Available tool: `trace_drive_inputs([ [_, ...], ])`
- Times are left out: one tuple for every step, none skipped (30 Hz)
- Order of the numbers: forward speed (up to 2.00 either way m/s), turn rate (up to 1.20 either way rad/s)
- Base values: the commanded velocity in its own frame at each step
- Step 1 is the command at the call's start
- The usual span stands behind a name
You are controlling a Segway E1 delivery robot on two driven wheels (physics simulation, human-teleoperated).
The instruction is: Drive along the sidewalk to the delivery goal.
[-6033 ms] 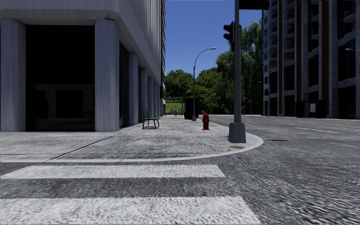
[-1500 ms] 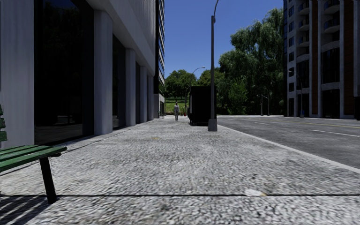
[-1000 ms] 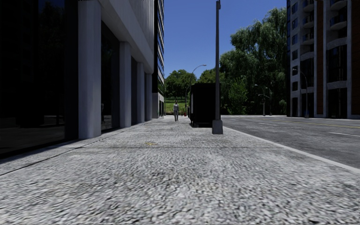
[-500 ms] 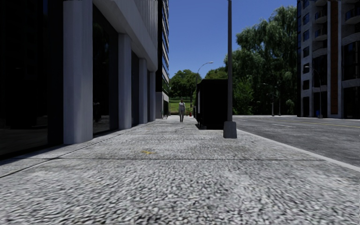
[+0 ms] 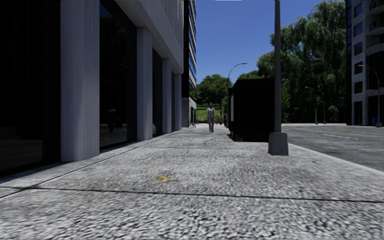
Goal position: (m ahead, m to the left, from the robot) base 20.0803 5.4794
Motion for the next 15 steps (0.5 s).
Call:
trace_drive_inputs([
  [2.0, 0.36],
  [2.0, 0.36],
  [2.0, 0.36],
  [2.0, 0.36],
  [2.0, 0.36],
  [2.0, 0.36],
  [2.0, 0.36],
  [2.0, 0.36],
  [2.0, 0.36],
  [2.0, 0.36],
  [2.0, 0.31],
  [2.0, 0.31],
  [2.0, 0.14],
  [2.0, 0.0],
  [2.0, 0.0],
])
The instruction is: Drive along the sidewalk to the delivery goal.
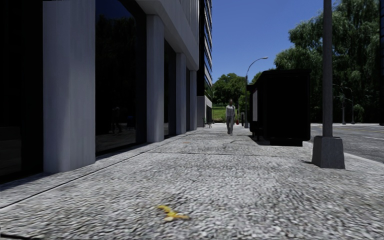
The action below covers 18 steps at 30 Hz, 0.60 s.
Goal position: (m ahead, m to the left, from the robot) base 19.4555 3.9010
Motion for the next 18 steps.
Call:
trace_drive_inputs([
  [2.0, 0.0],
  [2.0, 0.0],
  [2.0, 0.0],
  [2.0, 0.0],
  [2.0, 0.0],
  [2.0, 0.0],
  [2.0, 0.0],
  [2.0, 0.0],
  [2.0, 0.0],
  [2.0, 0.0],
  [2.0, 0.0],
  [2.0, 0.0],
  [2.0, 0.0],
  [2.0, 0.0],
  [2.0, 0.0],
  [2.0, 0.0],
  [2.0, 0.0],
  [2.0, 0.0],
])
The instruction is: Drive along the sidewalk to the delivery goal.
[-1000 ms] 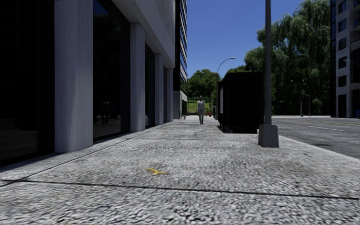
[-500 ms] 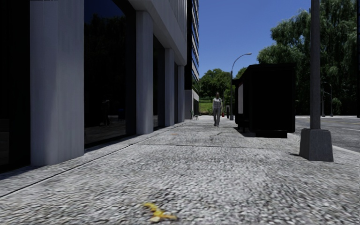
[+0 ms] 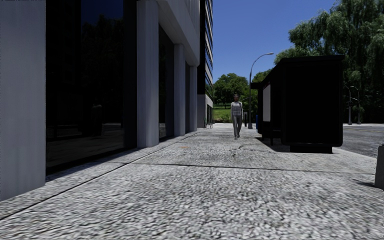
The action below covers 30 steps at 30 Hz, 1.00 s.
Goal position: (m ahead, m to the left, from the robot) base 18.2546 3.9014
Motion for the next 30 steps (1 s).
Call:
trace_drive_inputs([
  [2.0, 0.0],
  [2.0, 0.0],
  [2.0, 0.0],
  [2.0, 0.0],
  [2.0, 0.0],
  [2.0, 0.0],
  [2.0, 0.0],
  [2.0, 0.0],
  [2.0, 0.0],
  [2.0, 0.0],
  [2.0, 0.0],
  [2.0, 0.0],
  [2.0, 0.0],
  [2.0, 0.0],
  [2.0, 0.0],
  [2.0, 0.0],
  [2.0, 0.0],
  [2.0, 0.0],
  [2.0, 0.0],
  [2.0, 0.0],
  [2.0, 0.0],
  [2.0, 0.0],
  [2.0, 0.0],
  [2.0, 0.0],
  [2.0, 0.0],
  [2.0, 0.0],
  [2.0, 0.0],
  [2.0, 0.0],
  [2.0, 0.0],
  [2.0, 0.0],
])
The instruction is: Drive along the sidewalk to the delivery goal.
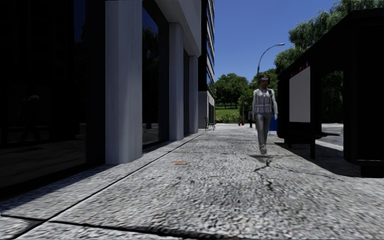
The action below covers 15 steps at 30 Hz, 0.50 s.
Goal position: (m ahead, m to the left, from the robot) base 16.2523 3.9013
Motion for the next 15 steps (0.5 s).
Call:
trace_drive_inputs([
  [2.0, 0.0],
  [2.0, 0.0],
  [2.0, 0.0],
  [2.0, 0.0],
  [2.0, 0.0],
  [2.0, 0.0],
  [2.0, 0.0],
  [2.0, 0.0],
  [2.0, 0.0],
  [2.0, 0.0],
  [2.0, 0.0],
  [2.0, 0.0],
  [2.0, 0.0],
  [2.0, -0.02],
  [2.0, -0.06],
])
